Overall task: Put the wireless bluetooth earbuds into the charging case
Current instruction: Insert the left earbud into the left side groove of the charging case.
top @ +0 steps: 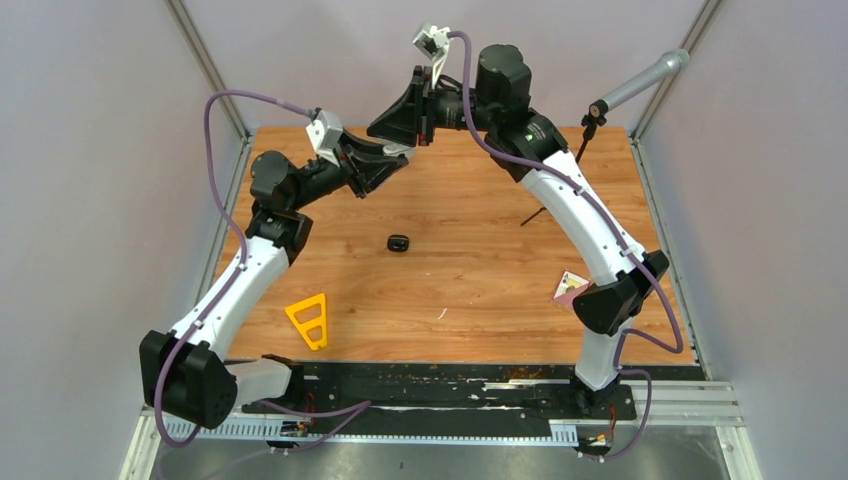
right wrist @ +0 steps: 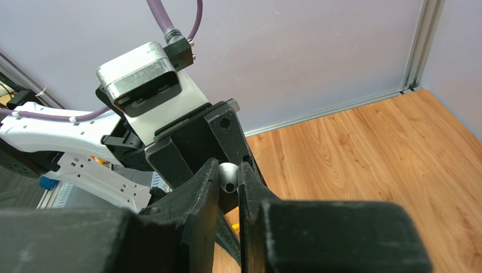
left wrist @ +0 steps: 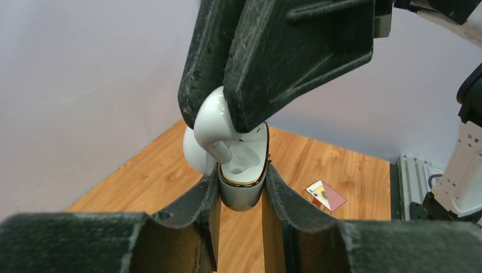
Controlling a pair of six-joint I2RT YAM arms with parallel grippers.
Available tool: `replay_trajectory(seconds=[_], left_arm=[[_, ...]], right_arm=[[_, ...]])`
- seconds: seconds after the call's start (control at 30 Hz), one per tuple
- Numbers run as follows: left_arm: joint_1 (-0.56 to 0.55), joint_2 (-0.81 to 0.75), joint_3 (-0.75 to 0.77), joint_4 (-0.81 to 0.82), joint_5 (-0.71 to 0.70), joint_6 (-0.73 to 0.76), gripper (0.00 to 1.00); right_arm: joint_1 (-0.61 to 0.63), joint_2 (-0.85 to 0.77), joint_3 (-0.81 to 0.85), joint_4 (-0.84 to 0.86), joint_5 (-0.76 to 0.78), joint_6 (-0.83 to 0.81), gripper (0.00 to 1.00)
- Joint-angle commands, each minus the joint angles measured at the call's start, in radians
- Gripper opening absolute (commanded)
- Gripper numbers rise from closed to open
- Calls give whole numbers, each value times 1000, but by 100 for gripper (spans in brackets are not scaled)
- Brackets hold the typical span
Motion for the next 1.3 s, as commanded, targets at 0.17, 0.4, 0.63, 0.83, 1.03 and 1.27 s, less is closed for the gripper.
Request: replay_trajectory(seconds=[0.17,0.4,0.63,0.83,1.03,1.27], left_arm=[[4,-21,70,36,-65,-81,0],[13,-23,85,33,-82,-96,0],[22,-28,79,25,-86,-100,0],[36,-27,91,26,-105,-124,0],[36,-21,109,23,-103,-132,0],[36,-15,119,36,-93,-132,0]], right_arm=[[-2,-51,-38,95,45,26,8],[-2,-115,-153,231,129,38,10],[3,-104,-133,244,127,40,9],[12,-118,-162,251,120,30,10],[19,-119,-174,258,120,28,10],[20,-122,-187,256,136,22,9]])
